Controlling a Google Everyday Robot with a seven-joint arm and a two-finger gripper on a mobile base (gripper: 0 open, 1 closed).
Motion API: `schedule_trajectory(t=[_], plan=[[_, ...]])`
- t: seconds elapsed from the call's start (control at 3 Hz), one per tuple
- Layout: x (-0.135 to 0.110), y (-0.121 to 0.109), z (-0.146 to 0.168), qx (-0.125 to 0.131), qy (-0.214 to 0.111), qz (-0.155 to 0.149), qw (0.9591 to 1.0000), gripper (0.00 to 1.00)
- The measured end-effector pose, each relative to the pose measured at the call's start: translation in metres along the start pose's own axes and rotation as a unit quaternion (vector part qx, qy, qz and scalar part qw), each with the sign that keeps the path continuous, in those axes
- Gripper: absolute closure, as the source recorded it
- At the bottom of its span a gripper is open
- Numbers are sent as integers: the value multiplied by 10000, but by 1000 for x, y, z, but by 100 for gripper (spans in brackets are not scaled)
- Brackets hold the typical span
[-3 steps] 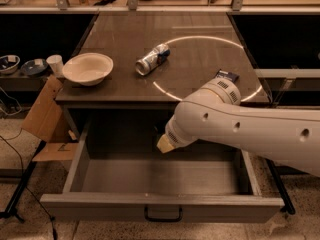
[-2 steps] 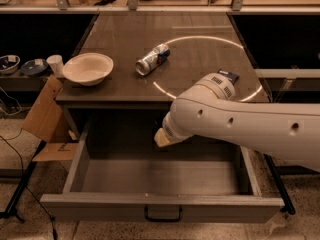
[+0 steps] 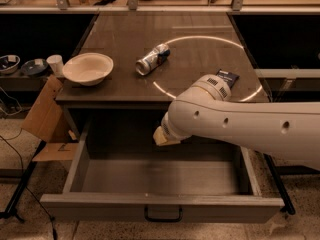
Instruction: Place sponge into top drawer
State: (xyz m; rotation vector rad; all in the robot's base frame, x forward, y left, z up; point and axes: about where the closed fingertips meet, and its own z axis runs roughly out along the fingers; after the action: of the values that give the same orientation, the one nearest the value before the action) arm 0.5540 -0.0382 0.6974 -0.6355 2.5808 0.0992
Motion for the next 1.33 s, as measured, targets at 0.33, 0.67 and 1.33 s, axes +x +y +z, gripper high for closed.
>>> schedule_trajectory(t=[0.33, 0.67, 1.33], plan=[[1, 0, 2, -18, -11, 162, 9999, 50], [1, 0, 2, -18, -11, 163, 9999, 27], [-1, 0, 1, -50, -29, 251, 9997, 0]])
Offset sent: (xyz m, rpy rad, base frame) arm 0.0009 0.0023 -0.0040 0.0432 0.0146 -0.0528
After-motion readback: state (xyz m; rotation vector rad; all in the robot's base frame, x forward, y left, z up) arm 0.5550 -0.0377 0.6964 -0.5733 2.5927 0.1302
